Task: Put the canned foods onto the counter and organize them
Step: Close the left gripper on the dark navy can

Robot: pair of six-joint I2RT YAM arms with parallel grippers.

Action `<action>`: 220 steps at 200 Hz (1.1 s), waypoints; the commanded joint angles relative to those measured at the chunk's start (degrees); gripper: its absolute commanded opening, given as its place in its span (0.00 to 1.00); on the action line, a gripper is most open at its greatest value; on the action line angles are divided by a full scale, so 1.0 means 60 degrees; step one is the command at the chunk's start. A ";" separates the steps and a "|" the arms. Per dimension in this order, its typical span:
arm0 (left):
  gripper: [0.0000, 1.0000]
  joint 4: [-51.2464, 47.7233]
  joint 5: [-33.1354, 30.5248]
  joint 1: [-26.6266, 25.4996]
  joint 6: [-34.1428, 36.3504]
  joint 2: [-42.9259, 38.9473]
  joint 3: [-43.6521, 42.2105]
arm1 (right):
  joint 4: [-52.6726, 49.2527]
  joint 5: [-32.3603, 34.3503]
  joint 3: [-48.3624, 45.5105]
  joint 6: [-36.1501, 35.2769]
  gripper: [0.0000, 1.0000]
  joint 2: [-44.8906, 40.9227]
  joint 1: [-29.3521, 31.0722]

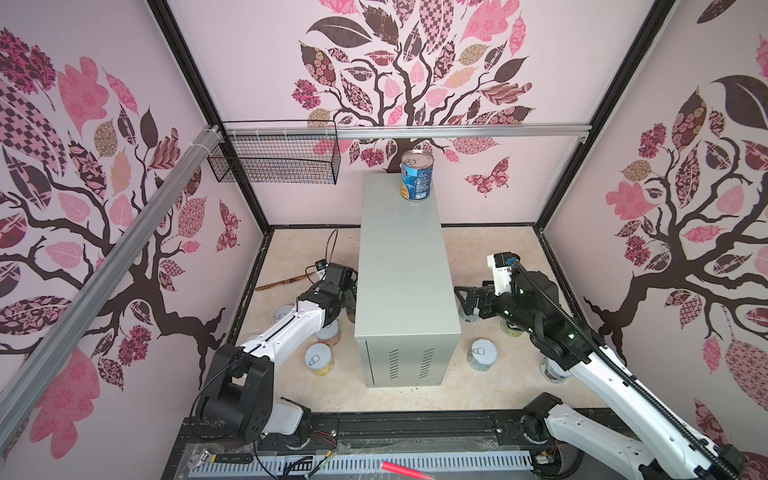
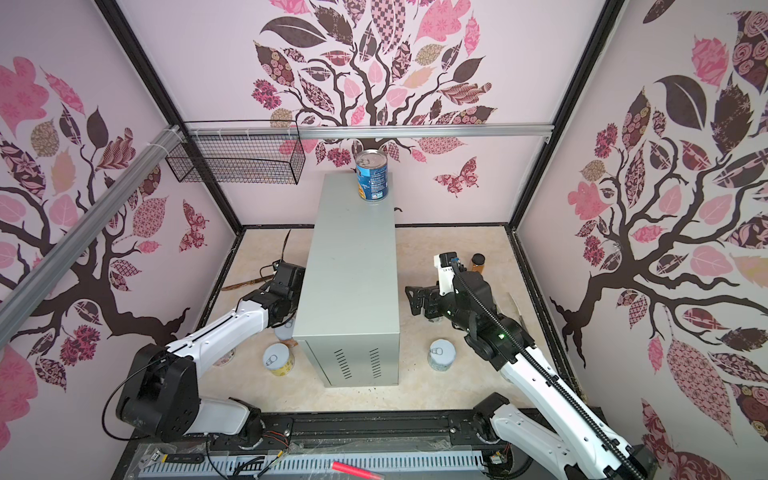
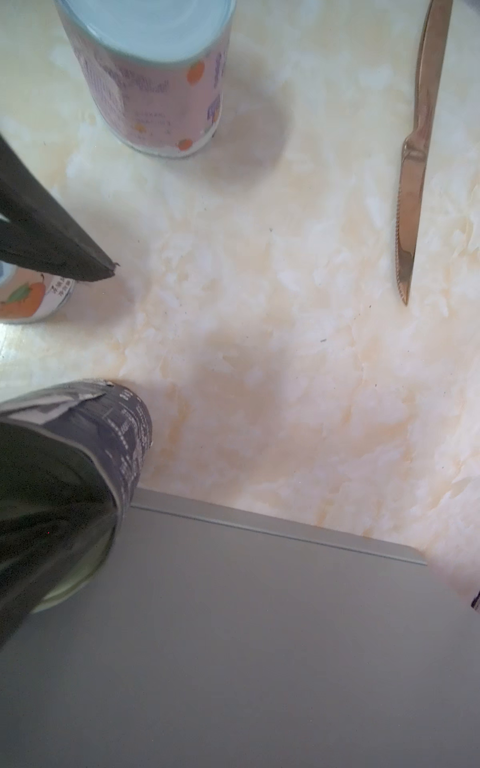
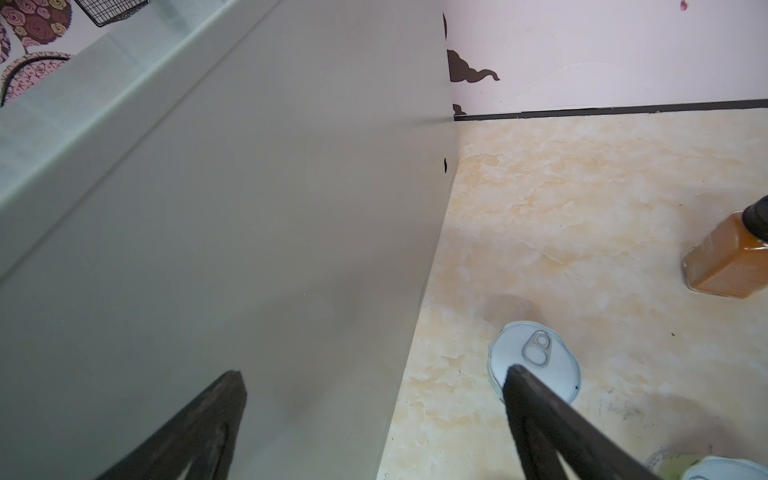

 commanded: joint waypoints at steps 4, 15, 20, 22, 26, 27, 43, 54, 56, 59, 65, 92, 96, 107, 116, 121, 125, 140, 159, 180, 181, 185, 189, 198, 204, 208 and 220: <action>0.79 -0.0697 -0.0726 0.0035 0.0058 -0.0293 -0.0552 | 0.0042 -0.0112 0.0299 -0.0010 1.00 -0.0019 0.0005; 0.74 -0.0774 -0.0792 0.0096 0.0114 -0.0305 -0.0541 | 0.0013 -0.0114 0.0336 -0.0008 1.00 -0.0024 -0.0016; 0.71 -0.0818 -0.0763 0.0154 0.0114 -0.0273 -0.0525 | 0.0013 -0.0114 0.0343 -0.0012 1.00 -0.0011 -0.0006; 0.71 -0.0828 -0.0753 0.0163 0.0104 -0.0273 -0.0527 | 0.0019 -0.0106 0.0351 -0.0016 1.00 -0.0010 -0.0002; 0.69 -0.0850 -0.0747 0.0182 0.0128 -0.0269 -0.0518 | 0.0010 -0.0100 0.0358 -0.0024 1.00 -0.0018 -0.0014; 0.69 -0.0851 -0.0751 0.0189 0.0129 -0.0276 -0.0518 | 0.0007 -0.0099 0.0365 -0.0016 1.00 -0.0015 -0.0007; 0.63 -0.0857 -0.0770 0.0232 0.0143 -0.0248 -0.0490 | -0.0010 -0.0099 0.0387 -0.0027 1.00 0.0002 -0.0007; 0.58 -0.0869 -0.0795 0.0240 0.0143 -0.0253 -0.0479 | -0.0028 -0.0099 0.0402 -0.0028 1.00 -0.0013 -0.0011; 0.57 -0.0859 -0.0794 0.0243 0.0144 -0.0257 -0.0475 | -0.0028 -0.0106 0.0402 -0.0027 1.00 -0.0021 -0.0003; 0.56 -0.0852 -0.0783 0.0240 0.0144 -0.0258 -0.0466 | -0.0028 -0.0100 0.0402 -0.0027 1.00 -0.0013 -0.0007; 0.55 -0.0865 -0.0753 0.0240 0.0154 -0.0268 -0.0466 | -0.0028 -0.0101 0.0402 -0.0027 1.00 -0.0031 -0.0014; 0.50 -0.0954 -0.0808 0.0247 0.0163 -0.0362 -0.0429 | -0.0024 -0.0099 0.0402 -0.0043 1.00 -0.0026 -0.0007; 0.49 -0.0965 -0.0842 0.0247 0.0157 -0.0382 -0.0429 | -0.0021 -0.0103 0.0402 -0.0042 1.00 -0.0036 -0.0001; 0.47 -0.0983 -0.0898 0.0240 0.0162 -0.0462 -0.0430 | -0.0023 -0.0114 0.0389 -0.0042 1.00 -0.0026 0.0003; 0.47 -0.0979 -0.0929 0.0240 0.0159 -0.0513 -0.0428 | 0.0015 -0.0112 0.0360 -0.0046 1.00 -0.0041 -0.0002; 0.47 -0.0956 -0.0909 0.0219 0.0159 -0.0540 -0.0429 | 0.0013 -0.0103 0.0351 -0.0042 1.00 -0.0061 -0.0016; 0.47 -0.0944 -0.0885 0.0225 0.0170 -0.0546 -0.0422 | 0.0016 -0.0113 0.0344 -0.0044 1.00 -0.0056 -0.0012; 0.55 -0.0855 -0.0719 0.0174 0.0221 -0.0586 -0.0375 | 0.0020 -0.0115 0.0339 -0.0037 1.00 -0.0063 -0.0004; 0.62 -0.0846 -0.0634 0.0023 0.0317 -0.0592 -0.0169 | 0.0034 -0.0086 0.0314 -0.0043 1.00 -0.0067 -0.0002; 0.68 -0.0957 -0.0545 -0.0039 0.0334 -0.0572 0.0148 | 0.0023 -0.0073 0.0287 -0.0045 1.00 -0.0098 -0.0004; 0.69 -0.0970 -0.0525 -0.0039 0.0349 -0.0574 0.0167 | 0.0022 -0.0071 0.0286 -0.0044 1.00 -0.0097 -0.0012; 0.71 -0.0992 -0.0461 -0.0035 0.0400 -0.0574 0.0227 | 0.0013 -0.0070 0.0285 -0.0049 1.00 -0.0111 0.0005; 0.73 -0.1035 -0.0338 -0.0046 0.0445 -0.0581 0.0295 | 0.0020 -0.0078 0.0286 -0.0042 1.00 -0.0109 0.0003; 0.78 -0.1147 -0.0105 -0.0068 0.0577 -0.0638 0.0449 | 0.0006 -0.0062 0.0285 -0.0067 1.00 -0.0122 -0.0005; 0.81 -0.1203 -0.0017 -0.0091 0.0623 -0.0716 0.0503 | 0.0006 -0.0055 0.0285 -0.0057 1.00 -0.0133 -0.0006; 0.83 -0.1206 0.0071 -0.0109 0.0650 -0.0778 0.0511 | 0.0006 -0.0055 0.0277 -0.0064 1.00 -0.0139 -0.0005; 0.88 -0.1080 0.0554 -0.0127 0.0719 -0.1010 0.0460 | 0.0004 -0.0054 0.0270 -0.0071 1.00 -0.0135 0.0008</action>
